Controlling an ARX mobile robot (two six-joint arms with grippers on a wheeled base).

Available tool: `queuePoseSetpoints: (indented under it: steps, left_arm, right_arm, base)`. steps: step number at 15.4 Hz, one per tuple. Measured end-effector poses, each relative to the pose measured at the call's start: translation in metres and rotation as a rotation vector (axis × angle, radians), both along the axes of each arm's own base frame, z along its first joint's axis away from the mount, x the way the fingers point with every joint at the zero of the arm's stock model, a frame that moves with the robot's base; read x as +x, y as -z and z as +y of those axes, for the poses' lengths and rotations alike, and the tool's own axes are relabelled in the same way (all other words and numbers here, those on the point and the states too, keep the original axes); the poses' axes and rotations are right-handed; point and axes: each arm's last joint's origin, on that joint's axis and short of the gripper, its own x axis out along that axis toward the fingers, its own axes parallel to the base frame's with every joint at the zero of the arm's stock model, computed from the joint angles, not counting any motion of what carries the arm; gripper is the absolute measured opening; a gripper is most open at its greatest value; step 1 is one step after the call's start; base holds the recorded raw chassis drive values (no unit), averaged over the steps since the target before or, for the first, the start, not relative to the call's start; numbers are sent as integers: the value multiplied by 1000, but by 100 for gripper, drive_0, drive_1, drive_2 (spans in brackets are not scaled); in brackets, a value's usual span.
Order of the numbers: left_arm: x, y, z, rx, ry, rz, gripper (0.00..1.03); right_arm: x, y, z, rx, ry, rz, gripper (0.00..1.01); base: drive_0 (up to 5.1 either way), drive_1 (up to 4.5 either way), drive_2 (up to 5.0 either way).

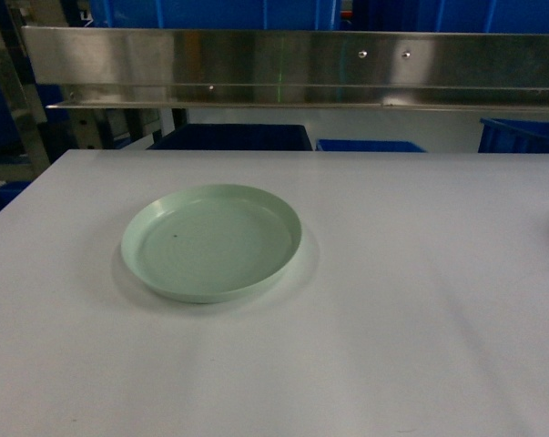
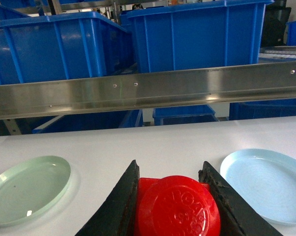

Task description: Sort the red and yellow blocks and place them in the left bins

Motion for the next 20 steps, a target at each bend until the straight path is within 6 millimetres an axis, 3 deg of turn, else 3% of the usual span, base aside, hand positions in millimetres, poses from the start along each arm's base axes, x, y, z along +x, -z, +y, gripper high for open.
queuePoseSetpoints:
  steps: [4, 15, 20]
  left_arm:
    - [0, 1, 0, 0, 0, 6, 27]
    - [0, 0, 0, 0, 1, 0, 27]
    - [0, 0, 0, 0, -1, -1, 27]
  right_arm:
    - [0, 0, 0, 0, 0, -1, 29]
    - [1, 0, 0, 0, 0, 1, 29]
    - [1, 0, 0, 0, 0, 2, 29]
  base:
    - [-476, 260, 217]
    - [-371, -73, 481]
    - [-497, 248, 248]
